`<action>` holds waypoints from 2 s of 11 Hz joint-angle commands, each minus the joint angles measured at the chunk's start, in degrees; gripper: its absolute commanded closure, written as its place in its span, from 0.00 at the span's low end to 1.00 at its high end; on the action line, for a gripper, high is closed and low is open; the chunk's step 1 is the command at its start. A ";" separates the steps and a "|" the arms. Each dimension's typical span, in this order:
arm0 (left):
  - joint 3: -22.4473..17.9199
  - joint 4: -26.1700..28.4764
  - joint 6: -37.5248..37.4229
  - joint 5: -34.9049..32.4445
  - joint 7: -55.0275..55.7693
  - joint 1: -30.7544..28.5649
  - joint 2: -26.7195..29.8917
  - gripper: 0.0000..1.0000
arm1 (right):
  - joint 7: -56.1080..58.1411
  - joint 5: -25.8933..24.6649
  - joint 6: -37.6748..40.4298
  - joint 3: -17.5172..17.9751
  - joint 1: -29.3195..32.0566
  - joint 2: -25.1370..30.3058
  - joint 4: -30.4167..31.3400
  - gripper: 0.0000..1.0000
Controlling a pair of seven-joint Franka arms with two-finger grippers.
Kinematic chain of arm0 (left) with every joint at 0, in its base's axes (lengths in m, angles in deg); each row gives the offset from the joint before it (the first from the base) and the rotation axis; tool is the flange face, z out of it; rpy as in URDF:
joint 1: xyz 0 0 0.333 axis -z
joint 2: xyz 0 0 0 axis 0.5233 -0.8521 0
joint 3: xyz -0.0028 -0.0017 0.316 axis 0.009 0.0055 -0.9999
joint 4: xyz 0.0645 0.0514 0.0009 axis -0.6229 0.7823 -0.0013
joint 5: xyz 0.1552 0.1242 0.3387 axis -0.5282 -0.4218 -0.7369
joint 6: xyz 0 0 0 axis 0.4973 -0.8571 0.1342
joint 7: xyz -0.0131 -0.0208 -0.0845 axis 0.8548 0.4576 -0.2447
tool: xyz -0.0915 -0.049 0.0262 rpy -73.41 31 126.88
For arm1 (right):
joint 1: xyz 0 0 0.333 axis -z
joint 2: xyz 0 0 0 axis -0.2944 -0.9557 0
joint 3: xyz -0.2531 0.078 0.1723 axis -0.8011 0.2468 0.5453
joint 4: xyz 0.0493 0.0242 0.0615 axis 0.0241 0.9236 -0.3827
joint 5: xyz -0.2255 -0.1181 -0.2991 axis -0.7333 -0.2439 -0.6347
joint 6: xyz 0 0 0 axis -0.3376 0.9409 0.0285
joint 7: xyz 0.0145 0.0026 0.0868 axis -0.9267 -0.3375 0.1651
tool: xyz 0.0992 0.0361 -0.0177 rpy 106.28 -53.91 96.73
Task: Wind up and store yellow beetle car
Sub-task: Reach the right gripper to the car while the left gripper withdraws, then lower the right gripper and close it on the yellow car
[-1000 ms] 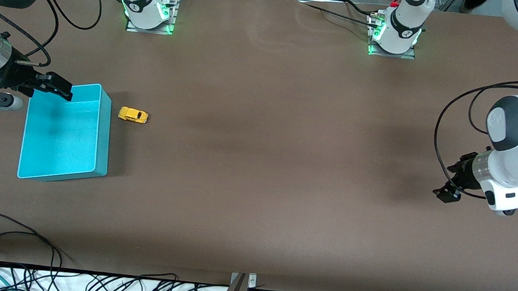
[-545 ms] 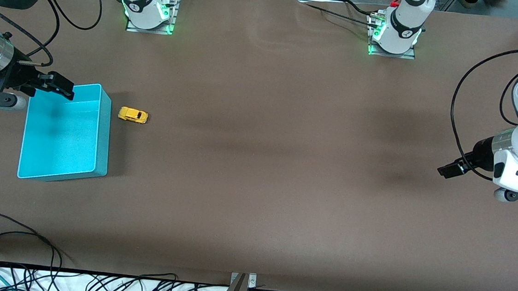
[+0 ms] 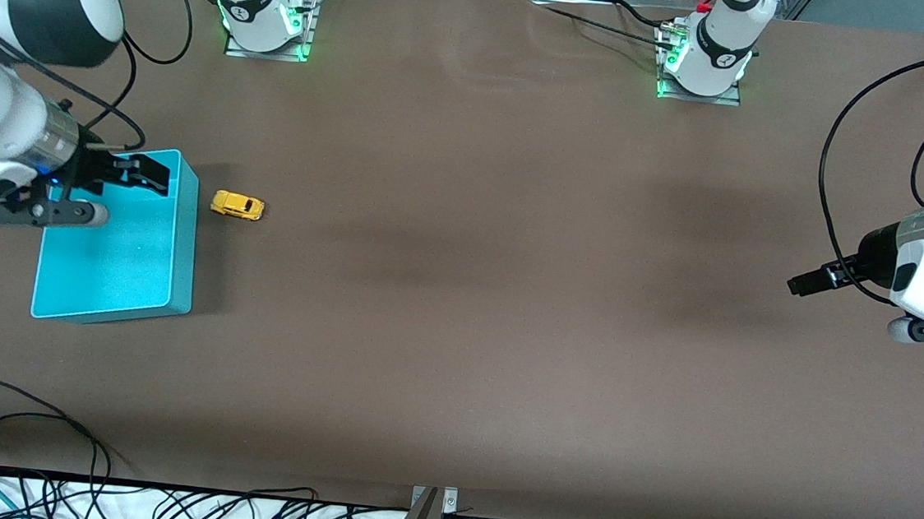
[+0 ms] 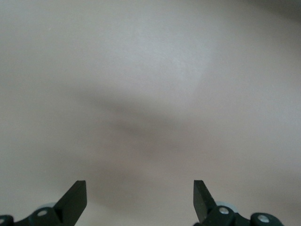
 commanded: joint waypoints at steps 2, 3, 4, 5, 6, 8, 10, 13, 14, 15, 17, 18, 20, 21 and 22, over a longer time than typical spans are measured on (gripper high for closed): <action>4.47 0.11 -1.11 0.34 -5.42 -2.17 0.00 0.00 | 11.26 3.84 -2.73 0.31 -4.54 -6.09 -1.88 0.00; 7.54 0.46 -1.11 0.34 -5.42 -4.71 0.09 0.00 | 14.34 3.76 -3.96 0.57 -4.99 -6.45 0.49 0.00; 8.88 1.77 -0.68 0.34 -5.42 -5.69 0.96 0.00 | 18.55 3.84 -5.72 1.61 -5.08 -6.02 4.25 0.00; 8.98 3.35 0.46 0.34 -5.42 -5.52 1.84 0.00 | 23.46 3.76 -7.74 2.41 -5.08 -5.58 8.12 0.00; 9.06 5.01 2.04 0.34 -5.42 -5.35 2.72 0.00 | 28.65 3.67 -11.32 2.50 -5.08 -4.88 12.25 0.00; 9.07 4.86 2.49 0.34 -5.51 -5.35 2.90 0.00 | 42.07 3.58 -19.67 2.77 -4.65 -3.90 19.11 0.00; 9.07 4.68 2.49 0.16 -8.74 -5.26 2.64 0.00 | 52.03 3.58 -21.29 2.77 -4.12 -3.90 21.68 0.00; 9.06 4.51 2.49 -6.56 -14.03 -5.26 2.64 0.00 | 63.90 3.49 -24.52 2.77 -2.28 -4.60 24.06 0.00; 9.07 3.90 2.49 -8.69 -14.56 -5.26 2.55 0.00 | 67.34 3.32 -27.68 2.77 -1.57 -5.13 25.54 0.00; 9.07 3.54 2.49 -8.80 -15.35 -5.17 2.55 0.00 | 69.81 2.80 -30.93 2.77 -0.26 -5.92 26.86 0.00; 9.07 3.19 2.58 -8.28 -15.44 -5.00 2.37 0.00 | 75.52 1.47 -34.03 2.68 1.68 -8.11 27.14 0.00; 9.07 2.84 2.58 -7.84 -15.44 -5.26 2.37 0.00 | 76.59 1.47 -34.12 2.68 2.38 -8.47 28.01 0.00; 9.07 1.78 2.58 -7.92 -15.44 -5.00 2.20 0.00 | 76.77 1.47 -33.95 2.68 2.83 -8.30 31.43 0.00; 9.07 1.78 2.58 -7.84 -15.53 -5.00 2.20 0.00 | 76.86 1.65 -34.03 2.68 3.44 -7.95 33.54 0.00; 9.07 1.78 2.58 -7.92 -15.53 -4.91 2.20 0.00 | 76.86 1.73 -34.12 2.68 3.79 -7.51 34.86 0.00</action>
